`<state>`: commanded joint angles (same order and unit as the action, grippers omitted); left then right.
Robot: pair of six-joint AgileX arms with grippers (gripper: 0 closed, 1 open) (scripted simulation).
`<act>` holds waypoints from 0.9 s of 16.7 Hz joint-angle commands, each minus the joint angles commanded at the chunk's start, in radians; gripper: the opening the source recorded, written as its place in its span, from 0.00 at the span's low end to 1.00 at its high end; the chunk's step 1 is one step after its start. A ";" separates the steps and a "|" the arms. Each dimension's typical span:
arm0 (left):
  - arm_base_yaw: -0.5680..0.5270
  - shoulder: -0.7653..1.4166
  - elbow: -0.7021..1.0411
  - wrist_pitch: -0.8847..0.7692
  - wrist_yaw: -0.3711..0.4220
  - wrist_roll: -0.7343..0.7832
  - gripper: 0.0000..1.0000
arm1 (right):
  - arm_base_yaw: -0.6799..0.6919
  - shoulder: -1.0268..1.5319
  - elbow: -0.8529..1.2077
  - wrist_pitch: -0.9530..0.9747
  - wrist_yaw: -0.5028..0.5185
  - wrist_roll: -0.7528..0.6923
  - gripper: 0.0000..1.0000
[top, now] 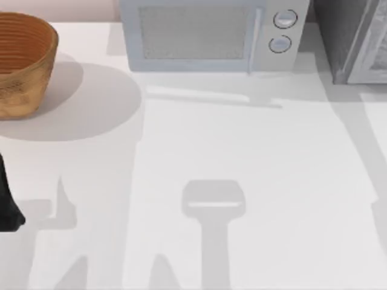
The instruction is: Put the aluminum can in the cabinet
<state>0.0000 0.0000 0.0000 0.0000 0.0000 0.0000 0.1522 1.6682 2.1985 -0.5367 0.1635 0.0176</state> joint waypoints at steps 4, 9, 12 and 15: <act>0.000 0.000 0.000 0.000 0.000 0.000 1.00 | -0.021 0.179 0.236 -0.063 -0.015 0.000 0.00; 0.000 0.000 0.000 0.000 0.000 0.000 1.00 | -0.045 0.354 0.476 -0.122 -0.033 0.000 0.00; 0.000 0.000 0.000 0.000 0.000 0.000 1.00 | -0.053 0.411 0.557 -0.141 -0.040 0.000 0.00; 0.000 0.000 0.000 0.000 0.000 0.000 1.00 | -0.055 0.423 0.573 -0.145 -0.042 0.000 0.00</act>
<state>0.0000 0.0000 0.0000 0.0000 0.0000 0.0000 0.0973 2.0909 2.7713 -0.6813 0.1216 0.0176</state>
